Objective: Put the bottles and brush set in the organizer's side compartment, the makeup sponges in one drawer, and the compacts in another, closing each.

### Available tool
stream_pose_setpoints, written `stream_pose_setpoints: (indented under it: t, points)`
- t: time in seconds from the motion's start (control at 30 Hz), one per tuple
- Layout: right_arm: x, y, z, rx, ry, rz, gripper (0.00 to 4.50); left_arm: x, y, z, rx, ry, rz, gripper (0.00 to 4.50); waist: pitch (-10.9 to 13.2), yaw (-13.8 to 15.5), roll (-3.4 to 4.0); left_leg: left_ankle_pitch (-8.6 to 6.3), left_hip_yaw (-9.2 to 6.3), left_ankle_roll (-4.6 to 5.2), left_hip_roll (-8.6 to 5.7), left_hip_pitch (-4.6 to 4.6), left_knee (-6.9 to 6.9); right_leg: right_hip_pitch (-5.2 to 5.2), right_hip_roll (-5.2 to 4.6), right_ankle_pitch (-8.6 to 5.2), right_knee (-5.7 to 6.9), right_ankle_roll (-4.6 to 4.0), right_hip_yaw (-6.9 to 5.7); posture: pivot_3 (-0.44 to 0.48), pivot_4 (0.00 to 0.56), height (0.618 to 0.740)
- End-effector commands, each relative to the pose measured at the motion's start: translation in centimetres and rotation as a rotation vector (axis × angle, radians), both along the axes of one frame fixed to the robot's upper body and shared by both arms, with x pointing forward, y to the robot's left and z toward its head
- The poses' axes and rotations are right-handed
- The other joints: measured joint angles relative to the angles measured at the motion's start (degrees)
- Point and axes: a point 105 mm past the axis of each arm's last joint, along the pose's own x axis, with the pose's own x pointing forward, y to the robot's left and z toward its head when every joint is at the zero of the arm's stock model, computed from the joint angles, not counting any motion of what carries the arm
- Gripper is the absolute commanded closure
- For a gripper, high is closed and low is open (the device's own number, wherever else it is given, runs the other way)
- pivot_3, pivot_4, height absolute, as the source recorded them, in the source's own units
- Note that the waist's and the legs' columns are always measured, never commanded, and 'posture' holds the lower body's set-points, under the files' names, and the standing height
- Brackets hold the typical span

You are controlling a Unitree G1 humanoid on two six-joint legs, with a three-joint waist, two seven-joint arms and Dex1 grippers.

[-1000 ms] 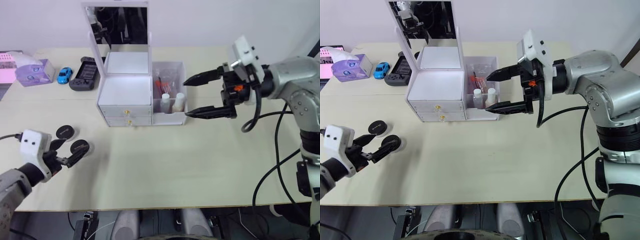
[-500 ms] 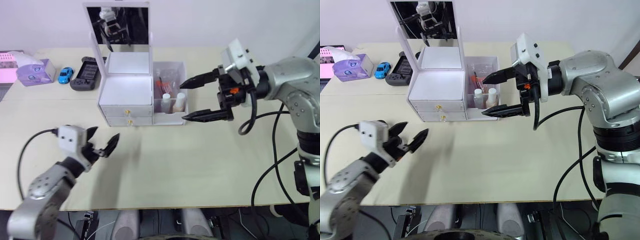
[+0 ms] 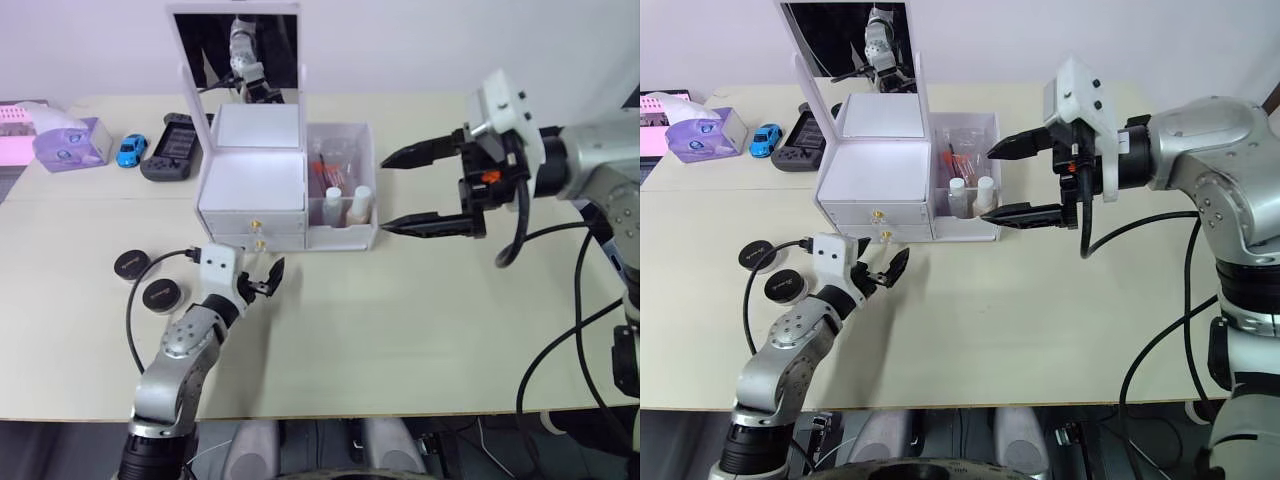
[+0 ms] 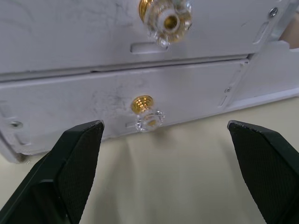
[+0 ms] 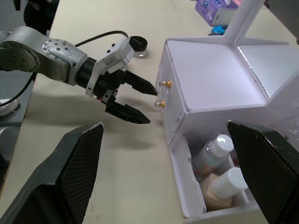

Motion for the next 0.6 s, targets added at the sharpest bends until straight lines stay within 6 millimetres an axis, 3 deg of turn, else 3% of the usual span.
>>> stream_pose_setpoints:
  t: [0.03,0.1,0.33,0.6]
  points:
    - [0.01,-0.45,1.18,0.008,-0.077,-0.02,0.0,0.32,-0.87,1.4,-0.006,-0.069,-0.005,0.26,0.0,-0.06,0.0,0.0,0.0,0.0,0.0,0.0,0.02,0.0,0.0,0.01,0.01,0.02,0.0,0.0,0.15,0.74]
    - [0.29,-0.59,1.14,0.013,-0.08,-0.032,0.0,0.3,-1.4,1.45,-0.008,-0.071,-0.024,0.86,0.0,-0.03,0.0,0.0,0.01,0.0,0.0,0.01,0.05,0.01,0.0,0.03,0.01,0.04,0.0,0.0,0.15,0.74]
    - [0.63,-0.67,0.72,0.007,-0.077,-0.033,0.0,0.14,-1.66,1.56,-0.012,-0.079,-0.025,4.28,0.0,0.35,0.0,0.0,-0.01,0.0,-0.02,-0.06,0.05,0.02,-0.01,0.03,-0.07,0.06,0.0,0.0,0.15,0.74]
    - [0.69,-0.34,0.53,-0.005,-0.073,-0.027,0.0,-0.47,-1.68,1.56,0.01,-0.081,-0.046,4.28,0.0,1.16,0.0,0.0,0.0,0.0,-0.06,-0.07,0.03,0.01,-0.04,0.03,-0.12,0.07,0.0,0.0,0.15,0.74]
